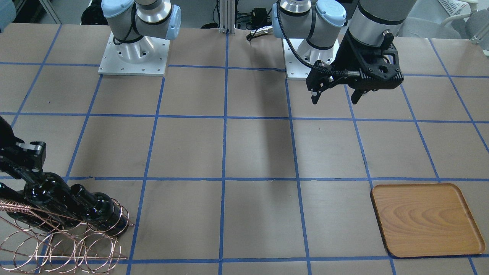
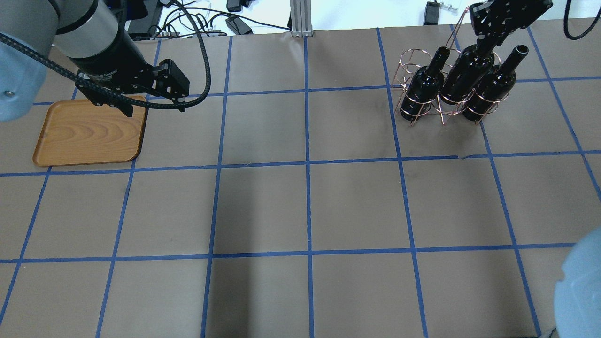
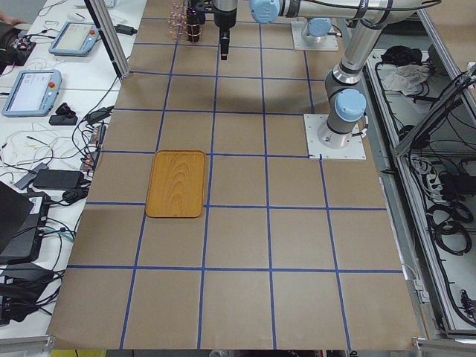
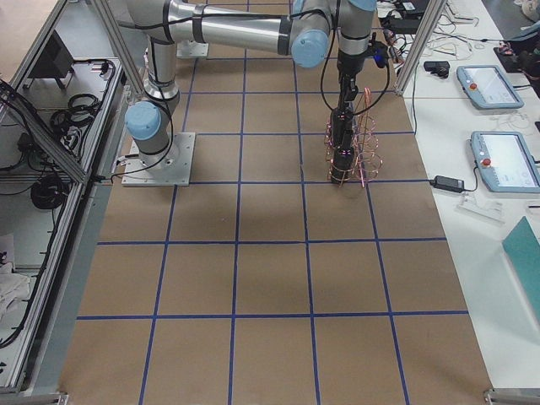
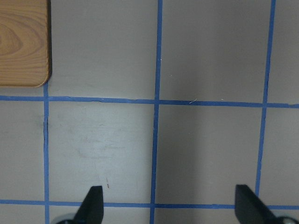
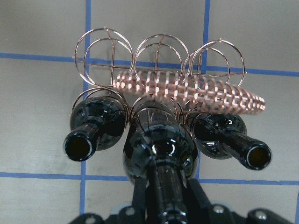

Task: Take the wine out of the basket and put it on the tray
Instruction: 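Grasp the neck of a dark wine bottle with the right gripper, then lift the bottle out of the rack with the right gripper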

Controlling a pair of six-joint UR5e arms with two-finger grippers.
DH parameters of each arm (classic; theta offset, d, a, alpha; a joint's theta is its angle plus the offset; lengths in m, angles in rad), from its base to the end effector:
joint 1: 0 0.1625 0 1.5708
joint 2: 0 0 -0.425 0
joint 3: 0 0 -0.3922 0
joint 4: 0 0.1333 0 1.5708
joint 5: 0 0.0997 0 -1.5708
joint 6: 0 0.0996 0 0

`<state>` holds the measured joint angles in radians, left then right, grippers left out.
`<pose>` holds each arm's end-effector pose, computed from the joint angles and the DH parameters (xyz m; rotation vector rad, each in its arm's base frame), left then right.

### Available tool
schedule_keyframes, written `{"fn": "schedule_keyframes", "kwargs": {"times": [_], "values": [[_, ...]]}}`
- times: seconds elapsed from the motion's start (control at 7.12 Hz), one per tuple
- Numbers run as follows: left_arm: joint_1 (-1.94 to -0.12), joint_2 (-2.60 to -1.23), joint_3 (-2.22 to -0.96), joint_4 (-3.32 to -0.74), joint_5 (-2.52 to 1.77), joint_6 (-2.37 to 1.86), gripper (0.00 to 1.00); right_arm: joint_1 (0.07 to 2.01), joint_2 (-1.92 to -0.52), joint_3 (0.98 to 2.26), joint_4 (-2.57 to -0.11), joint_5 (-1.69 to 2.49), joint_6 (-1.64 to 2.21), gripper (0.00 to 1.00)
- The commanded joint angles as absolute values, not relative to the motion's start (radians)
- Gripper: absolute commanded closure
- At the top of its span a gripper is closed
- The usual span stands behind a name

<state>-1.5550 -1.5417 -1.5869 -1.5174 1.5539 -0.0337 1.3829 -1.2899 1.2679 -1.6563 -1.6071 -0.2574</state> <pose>-0.1273 -0.4880 0.4997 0.0764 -3.1215 0.1034 0.0116 -0.6330 0.4912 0.1040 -3.0771 0.1492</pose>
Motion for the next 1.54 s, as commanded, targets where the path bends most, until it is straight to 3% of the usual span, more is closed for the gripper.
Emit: {"fn": "schedule_keyframes", "kwargs": {"times": [0.0, 0.28, 0.84, 1.4], "values": [[-1.554, -1.542, -1.588, -1.517, 1.554, -0.034, 0.00, 1.393, -1.423, 1.258, -1.516, -1.612, -0.255, 0.89], [-1.552, -1.542, -1.586, -1.517, 1.554, -0.034, 0.00, 1.442, -1.494, 1.279, -1.335, -1.611, -0.102, 0.90], [-1.552, -1.542, -1.586, -1.516, 1.552, -0.034, 0.00, 1.794, -1.503, 1.530, -1.503, -1.592, 0.326, 0.97], [-1.517, -1.545, -1.572, -1.520, 1.552, -0.032, 0.00, 2.127, -1.349, 1.496, -1.680, -1.594, 0.685, 1.00]]}}
